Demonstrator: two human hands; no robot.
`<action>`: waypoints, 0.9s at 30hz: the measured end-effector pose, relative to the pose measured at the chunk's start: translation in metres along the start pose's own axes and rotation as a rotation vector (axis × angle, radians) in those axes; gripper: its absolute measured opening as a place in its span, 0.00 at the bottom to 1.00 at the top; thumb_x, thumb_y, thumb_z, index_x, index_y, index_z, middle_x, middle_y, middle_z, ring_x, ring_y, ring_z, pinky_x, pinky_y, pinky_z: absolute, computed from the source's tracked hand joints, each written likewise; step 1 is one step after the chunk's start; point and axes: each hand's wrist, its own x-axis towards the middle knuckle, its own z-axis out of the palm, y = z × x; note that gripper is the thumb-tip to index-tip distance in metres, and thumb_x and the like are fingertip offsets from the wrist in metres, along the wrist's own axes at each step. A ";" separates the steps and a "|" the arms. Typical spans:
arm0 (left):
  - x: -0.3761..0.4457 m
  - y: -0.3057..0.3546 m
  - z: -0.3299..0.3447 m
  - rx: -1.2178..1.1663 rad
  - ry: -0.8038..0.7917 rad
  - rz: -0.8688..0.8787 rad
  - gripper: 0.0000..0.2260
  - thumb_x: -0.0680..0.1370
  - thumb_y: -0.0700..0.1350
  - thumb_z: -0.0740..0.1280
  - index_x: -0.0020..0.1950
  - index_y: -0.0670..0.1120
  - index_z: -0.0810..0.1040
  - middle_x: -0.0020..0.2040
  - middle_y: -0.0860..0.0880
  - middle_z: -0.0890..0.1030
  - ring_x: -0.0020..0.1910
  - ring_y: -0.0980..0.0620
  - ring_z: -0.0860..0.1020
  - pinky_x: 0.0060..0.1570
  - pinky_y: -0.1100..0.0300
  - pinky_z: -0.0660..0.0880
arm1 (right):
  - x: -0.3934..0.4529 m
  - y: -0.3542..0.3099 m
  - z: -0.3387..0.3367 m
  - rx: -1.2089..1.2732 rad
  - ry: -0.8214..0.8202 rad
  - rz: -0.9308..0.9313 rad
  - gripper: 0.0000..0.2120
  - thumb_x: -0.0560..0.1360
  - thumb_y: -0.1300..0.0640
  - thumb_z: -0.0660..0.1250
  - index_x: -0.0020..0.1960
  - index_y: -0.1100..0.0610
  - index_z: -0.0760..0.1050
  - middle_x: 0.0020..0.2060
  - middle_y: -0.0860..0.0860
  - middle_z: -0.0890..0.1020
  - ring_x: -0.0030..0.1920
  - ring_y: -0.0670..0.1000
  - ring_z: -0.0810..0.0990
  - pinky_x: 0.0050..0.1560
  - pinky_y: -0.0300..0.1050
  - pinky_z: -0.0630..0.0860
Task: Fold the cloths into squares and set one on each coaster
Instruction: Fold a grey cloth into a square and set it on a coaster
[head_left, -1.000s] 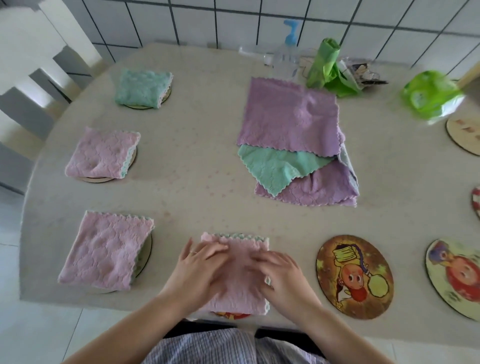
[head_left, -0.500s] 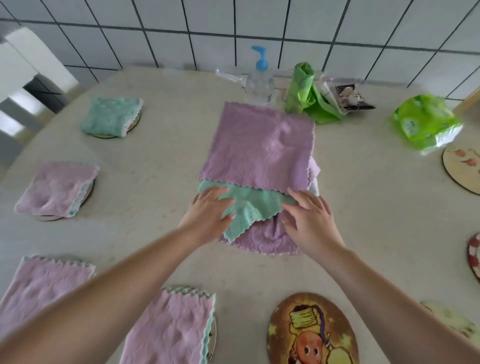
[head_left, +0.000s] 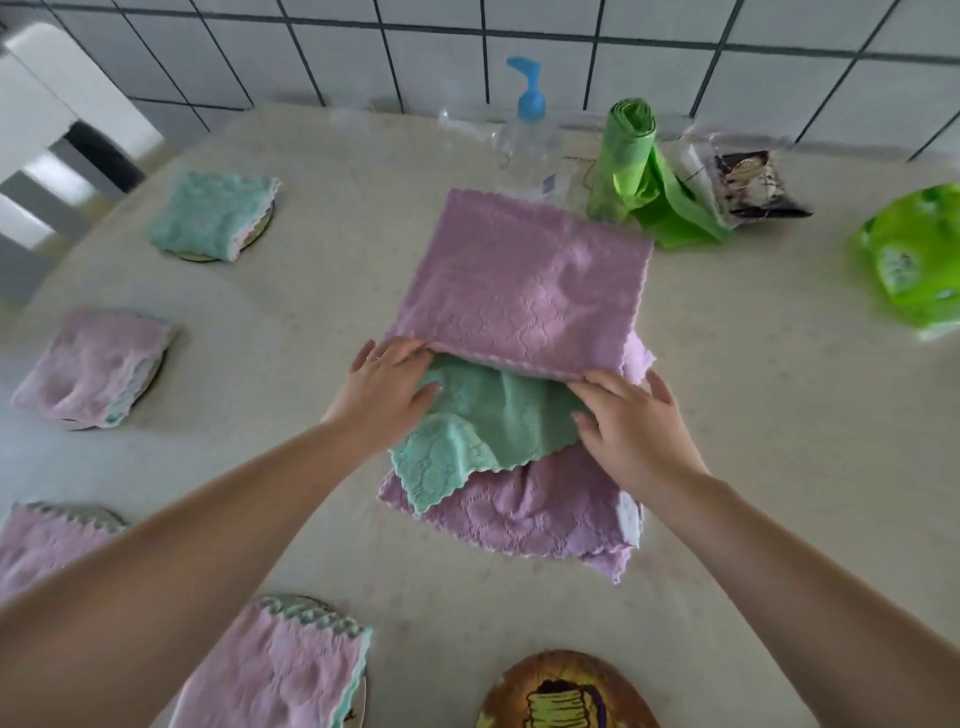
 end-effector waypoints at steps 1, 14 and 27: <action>0.005 -0.002 -0.005 -0.012 0.030 0.001 0.19 0.77 0.47 0.63 0.67 0.45 0.71 0.68 0.47 0.70 0.68 0.46 0.67 0.71 0.43 0.56 | 0.003 0.002 -0.007 0.020 0.020 -0.001 0.18 0.73 0.59 0.66 0.62 0.55 0.76 0.57 0.50 0.79 0.54 0.53 0.79 0.66 0.61 0.64; -0.027 0.001 -0.095 -0.378 0.352 0.110 0.09 0.76 0.40 0.64 0.55 0.45 0.75 0.48 0.48 0.78 0.47 0.49 0.76 0.44 0.57 0.71 | -0.028 -0.030 -0.110 0.390 0.336 0.292 0.13 0.73 0.61 0.67 0.56 0.53 0.77 0.46 0.48 0.80 0.44 0.45 0.76 0.43 0.36 0.69; -0.171 0.042 -0.045 -0.815 -0.001 0.009 0.10 0.73 0.48 0.68 0.40 0.42 0.77 0.34 0.46 0.73 0.32 0.60 0.67 0.32 0.67 0.64 | -0.175 -0.007 -0.077 0.649 -0.002 0.325 0.02 0.75 0.57 0.67 0.44 0.53 0.76 0.37 0.54 0.79 0.38 0.48 0.75 0.40 0.45 0.69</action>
